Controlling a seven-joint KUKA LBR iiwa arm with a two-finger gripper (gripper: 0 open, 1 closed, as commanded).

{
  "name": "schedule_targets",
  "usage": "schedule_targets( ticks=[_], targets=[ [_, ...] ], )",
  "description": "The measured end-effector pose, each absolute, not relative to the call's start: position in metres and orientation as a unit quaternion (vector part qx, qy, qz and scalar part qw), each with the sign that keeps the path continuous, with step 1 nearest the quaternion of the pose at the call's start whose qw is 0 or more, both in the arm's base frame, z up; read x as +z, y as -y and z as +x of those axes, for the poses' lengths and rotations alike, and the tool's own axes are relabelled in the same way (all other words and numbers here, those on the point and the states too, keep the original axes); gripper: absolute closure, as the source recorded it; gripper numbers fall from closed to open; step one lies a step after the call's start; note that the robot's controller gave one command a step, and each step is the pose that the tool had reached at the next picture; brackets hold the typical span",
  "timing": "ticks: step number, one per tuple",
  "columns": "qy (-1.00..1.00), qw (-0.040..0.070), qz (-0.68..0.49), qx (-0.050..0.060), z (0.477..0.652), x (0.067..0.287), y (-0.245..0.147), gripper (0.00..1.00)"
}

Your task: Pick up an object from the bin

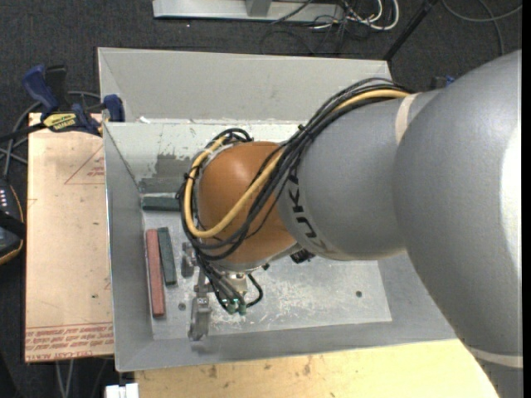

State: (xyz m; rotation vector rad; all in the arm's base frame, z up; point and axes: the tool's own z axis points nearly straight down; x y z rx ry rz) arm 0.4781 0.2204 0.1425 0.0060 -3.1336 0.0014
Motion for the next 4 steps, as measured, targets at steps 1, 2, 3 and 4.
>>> schedule_targets(
  ticks=[1, 2, 3, 4],
  targets=[
    [1.000, 0.001, 0.014, 0.002, 0.526, 0.093, -0.132, 0.00],
    [1.000, -0.005, -0.010, 0.000, 0.570, 0.137, -0.080, 0.00],
    [0.998, -0.001, 0.064, 0.001, 0.603, 0.092, -0.018, 0.00],
    [0.995, -0.005, 0.102, 0.000, 0.620, 0.071, 0.045, 0.00]
  ],
)
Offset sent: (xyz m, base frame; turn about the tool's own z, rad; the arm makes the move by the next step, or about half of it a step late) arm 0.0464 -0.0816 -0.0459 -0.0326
